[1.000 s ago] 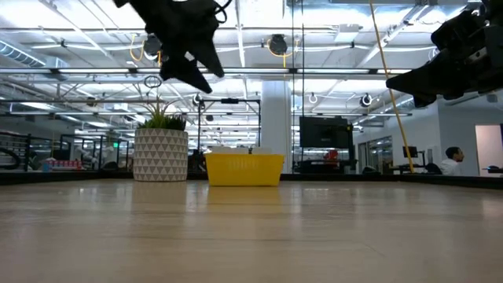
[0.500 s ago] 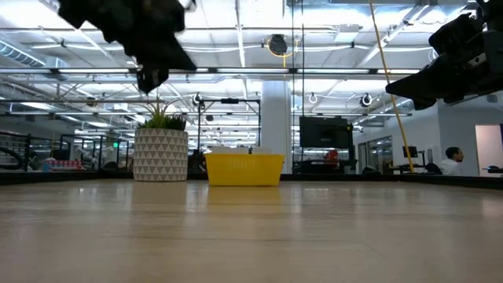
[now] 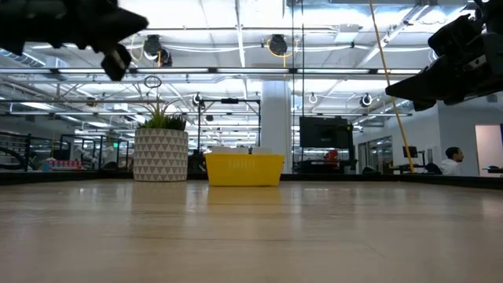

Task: Pick and place pill bottles into a basket
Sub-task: Return to Home Position

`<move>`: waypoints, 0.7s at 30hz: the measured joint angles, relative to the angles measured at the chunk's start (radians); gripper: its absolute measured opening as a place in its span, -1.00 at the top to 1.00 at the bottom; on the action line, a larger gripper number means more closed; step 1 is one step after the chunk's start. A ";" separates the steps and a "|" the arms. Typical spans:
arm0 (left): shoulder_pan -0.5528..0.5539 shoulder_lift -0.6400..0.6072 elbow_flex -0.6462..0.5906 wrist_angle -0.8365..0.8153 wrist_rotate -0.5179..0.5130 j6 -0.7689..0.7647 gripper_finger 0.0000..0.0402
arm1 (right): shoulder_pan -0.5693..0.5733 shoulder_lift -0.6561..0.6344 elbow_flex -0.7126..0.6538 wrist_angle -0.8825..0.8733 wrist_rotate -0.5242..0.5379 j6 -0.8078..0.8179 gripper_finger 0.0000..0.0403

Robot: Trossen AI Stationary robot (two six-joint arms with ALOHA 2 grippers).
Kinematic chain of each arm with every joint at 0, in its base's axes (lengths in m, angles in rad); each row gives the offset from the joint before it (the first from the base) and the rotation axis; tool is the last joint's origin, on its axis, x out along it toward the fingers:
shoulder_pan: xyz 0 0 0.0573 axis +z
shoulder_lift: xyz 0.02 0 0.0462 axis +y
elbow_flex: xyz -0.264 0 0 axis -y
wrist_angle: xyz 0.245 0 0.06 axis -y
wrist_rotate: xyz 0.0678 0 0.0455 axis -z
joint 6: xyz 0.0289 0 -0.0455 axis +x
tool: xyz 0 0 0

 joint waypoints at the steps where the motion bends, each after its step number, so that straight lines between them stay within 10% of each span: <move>1: -0.007 -0.045 -0.011 -0.006 0.000 0.054 0.95 | 0.000 0.002 0.000 0.001 0.000 0.000 1.00; 21: -0.090 -0.747 -0.152 -0.444 -0.114 0.398 0.98 | 0.000 0.009 0.000 -0.002 0.000 0.000 1.00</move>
